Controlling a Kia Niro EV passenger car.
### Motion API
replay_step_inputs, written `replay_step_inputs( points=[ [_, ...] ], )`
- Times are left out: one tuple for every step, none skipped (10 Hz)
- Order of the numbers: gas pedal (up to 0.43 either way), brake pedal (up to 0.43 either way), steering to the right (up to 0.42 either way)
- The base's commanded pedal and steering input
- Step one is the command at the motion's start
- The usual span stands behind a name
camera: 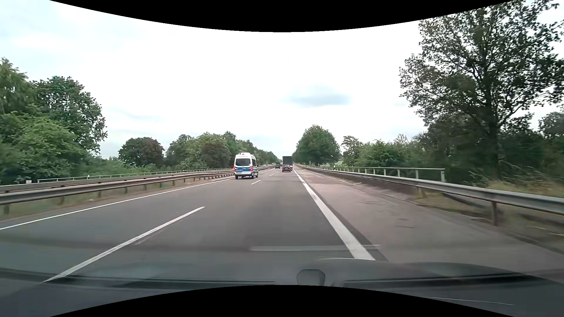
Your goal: Follow the waypoints while adhering to traffic rules and regulations
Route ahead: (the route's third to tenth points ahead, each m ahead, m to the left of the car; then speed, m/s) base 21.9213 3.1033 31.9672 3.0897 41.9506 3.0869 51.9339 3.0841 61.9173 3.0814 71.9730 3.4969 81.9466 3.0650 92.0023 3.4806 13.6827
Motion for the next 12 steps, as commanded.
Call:
replay_step_inputs(
  points=[
    [0.000, 0.171, -0.002],
    [0.000, 0.171, -0.002],
    [0.000, 0.171, -0.002],
    [0.000, 0.171, -0.002],
    [0.000, 0.171, -0.002],
    [0.000, 0.171, -0.002],
    [0.000, 0.159, -0.002],
    [0.000, 0.165, -0.002],
    [0.000, 0.159, -0.002],
    [0.000, 0.165, -0.002],
    [0.000, 0.165, -0.002],
    [0.000, 0.165, -0.002]
  ],
)
